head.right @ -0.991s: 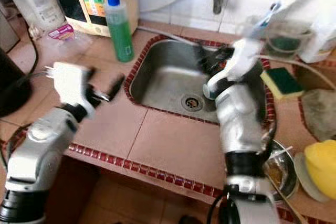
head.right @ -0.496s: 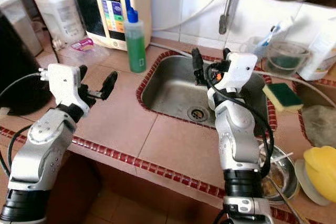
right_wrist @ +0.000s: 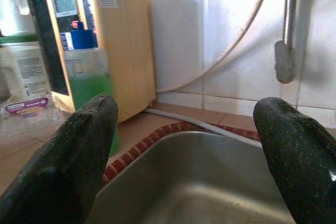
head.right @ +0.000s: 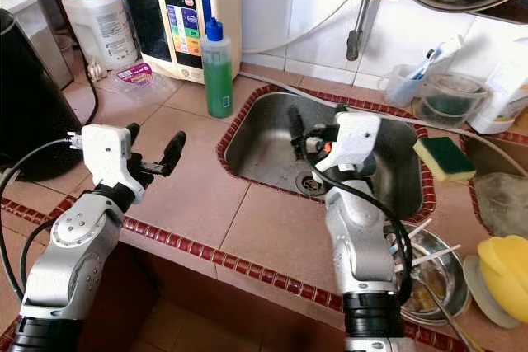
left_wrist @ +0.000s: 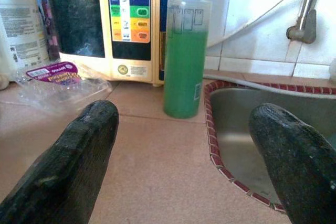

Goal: Kitchen organization

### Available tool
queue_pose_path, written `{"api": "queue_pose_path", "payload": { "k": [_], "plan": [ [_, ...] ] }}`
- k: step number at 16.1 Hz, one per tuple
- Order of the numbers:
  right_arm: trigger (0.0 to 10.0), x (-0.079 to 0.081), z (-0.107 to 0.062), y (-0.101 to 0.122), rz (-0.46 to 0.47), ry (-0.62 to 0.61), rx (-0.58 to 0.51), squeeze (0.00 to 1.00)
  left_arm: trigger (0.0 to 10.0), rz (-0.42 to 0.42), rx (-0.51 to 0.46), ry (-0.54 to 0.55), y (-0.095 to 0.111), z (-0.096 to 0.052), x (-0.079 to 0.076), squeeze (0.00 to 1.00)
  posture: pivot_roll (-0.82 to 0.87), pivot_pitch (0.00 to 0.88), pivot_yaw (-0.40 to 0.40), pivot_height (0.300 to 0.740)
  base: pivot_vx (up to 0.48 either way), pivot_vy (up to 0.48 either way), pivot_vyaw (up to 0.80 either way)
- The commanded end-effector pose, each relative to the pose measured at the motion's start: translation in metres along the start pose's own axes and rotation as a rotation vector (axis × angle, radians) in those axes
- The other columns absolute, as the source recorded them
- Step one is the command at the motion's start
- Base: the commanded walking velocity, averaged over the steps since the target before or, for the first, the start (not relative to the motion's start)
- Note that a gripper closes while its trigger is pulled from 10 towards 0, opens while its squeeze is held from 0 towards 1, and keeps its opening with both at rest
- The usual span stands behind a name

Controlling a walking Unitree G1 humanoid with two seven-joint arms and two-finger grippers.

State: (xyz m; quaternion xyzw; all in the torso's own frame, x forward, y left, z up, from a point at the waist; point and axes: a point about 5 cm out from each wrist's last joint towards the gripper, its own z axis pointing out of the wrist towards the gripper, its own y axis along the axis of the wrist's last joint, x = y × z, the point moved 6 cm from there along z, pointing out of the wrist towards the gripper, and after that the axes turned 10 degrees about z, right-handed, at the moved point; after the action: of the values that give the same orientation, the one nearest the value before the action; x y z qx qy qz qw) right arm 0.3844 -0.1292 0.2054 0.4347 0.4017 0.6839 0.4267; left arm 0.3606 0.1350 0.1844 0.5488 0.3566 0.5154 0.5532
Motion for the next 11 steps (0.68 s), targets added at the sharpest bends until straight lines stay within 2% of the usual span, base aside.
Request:
{"api": "queue_pose_path", "payload": {
  "k": [1, 5, 8, 11],
  "plan": [
    [10.0, 0.0038, 0.0009, 0.0094, -0.011, 0.015, -0.034, 0.0, 10.0, 0.015, -0.019, 0.008, 0.0038, 0.0004, 0.0027, 0.0, -0.06, 0.0, -0.004, 0.74, 0.0, 0.0, 0.0],
    [10.0, 0.0036, 0.0037, 0.0107, -0.052, 0.018, -0.03, 0.0, 10.0, 0.011, -0.054, 0.005, 0.0117, 0.0022, 0.007, 0.0, -0.06, 0.0, -0.01, 0.74, 0.0, 0.0, 0.0],
    [10.0, 0.0004, 0.0031, 0.0128, -0.053, 0.007, -0.035, 0.0, 10.0, -0.057, -0.057, 0.029, 0.0104, 0.0002, 0.0095, 0.0, -0.06, 0.0, -0.01, 0.74, 0.0, 0.0, 0.0],
    [10.0, -0.0025, 0.0026, 0.0118, -0.055, -0.003, -0.029, 0.0, 10.0, -0.046, -0.041, 0.024, 0.0091, -0.0006, 0.0083, 0.0, -0.06, 0.0, -0.008, 0.74, 0.0, 0.0, 0.0]
  ]
}}
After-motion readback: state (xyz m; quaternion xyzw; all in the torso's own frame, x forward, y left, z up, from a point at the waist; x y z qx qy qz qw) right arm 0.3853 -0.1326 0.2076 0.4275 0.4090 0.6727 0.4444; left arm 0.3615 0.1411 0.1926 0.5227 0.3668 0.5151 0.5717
